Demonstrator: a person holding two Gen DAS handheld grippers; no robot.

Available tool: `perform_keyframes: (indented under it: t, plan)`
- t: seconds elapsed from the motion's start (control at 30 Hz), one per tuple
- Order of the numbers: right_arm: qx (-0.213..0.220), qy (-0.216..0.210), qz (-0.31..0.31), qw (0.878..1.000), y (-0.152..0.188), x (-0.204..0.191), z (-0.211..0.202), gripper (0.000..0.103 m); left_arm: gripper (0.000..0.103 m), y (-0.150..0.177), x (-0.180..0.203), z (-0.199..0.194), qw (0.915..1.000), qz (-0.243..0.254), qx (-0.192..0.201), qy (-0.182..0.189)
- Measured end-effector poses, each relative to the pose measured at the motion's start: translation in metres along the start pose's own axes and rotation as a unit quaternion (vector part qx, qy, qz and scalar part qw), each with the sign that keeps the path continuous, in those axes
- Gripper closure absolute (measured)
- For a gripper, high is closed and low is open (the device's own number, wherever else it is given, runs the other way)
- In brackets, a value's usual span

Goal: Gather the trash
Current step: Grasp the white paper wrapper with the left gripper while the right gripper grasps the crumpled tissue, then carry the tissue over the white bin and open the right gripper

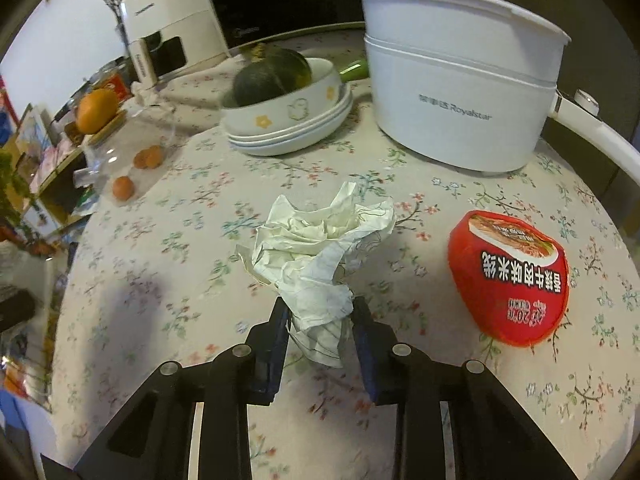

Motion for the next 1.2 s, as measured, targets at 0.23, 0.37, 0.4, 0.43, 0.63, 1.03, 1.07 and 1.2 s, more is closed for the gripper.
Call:
perform_keyframes:
  t: [0.23,0.37,0.4,0.43,0.63,1.03,1.07,1.2]
  plan:
    - [-0.006,-0.02,0.007,1.0,0.009,-0.005,-0.031,0.072,0.09,0.003,0.005,-0.007,0.9999,0.007,0.001,0.012]
    - [-0.007,-0.017,0.006,1.0,0.015,-0.005,-0.046,0.072,0.09,0.005,0.009,-0.011,0.9998,0.011,0.001,0.018]
    - [-0.007,-0.016,0.007,1.0,0.016,-0.003,-0.052,0.071,0.09,0.006,0.009,-0.012,0.9997,0.012,0.001,0.02]
    - [-0.007,-0.015,0.008,1.0,0.018,-0.002,-0.056,0.071,0.09,0.006,0.01,-0.013,0.9997,0.013,0.001,0.022]
    - [-0.006,-0.009,0.013,1.0,0.024,0.012,-0.082,0.071,0.09,0.012,0.017,-0.017,0.9992,0.02,-0.002,0.033]
    - [-0.003,0.01,0.035,0.999,0.046,0.057,-0.136,0.071,0.09,0.036,0.063,-0.016,0.9957,0.061,-0.025,0.065]
    - [-0.002,0.012,0.039,0.999,0.048,0.063,-0.142,0.071,0.09,0.038,0.067,-0.015,0.9953,0.064,-0.027,0.068]
    - [-0.001,0.024,0.051,0.998,0.058,0.087,-0.164,0.071,0.09,0.045,0.087,-0.015,0.9931,0.075,-0.033,0.084]
Point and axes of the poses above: each gripper's, at about its wrist camera, not at the fingertips, and z roughly the way its jaws point, x to its right, y to its underside, the point moved 7 cm from there along z, roughly the way its jaws point, and after that the axes turned 9 degrees about x, right-handed, at the moved point
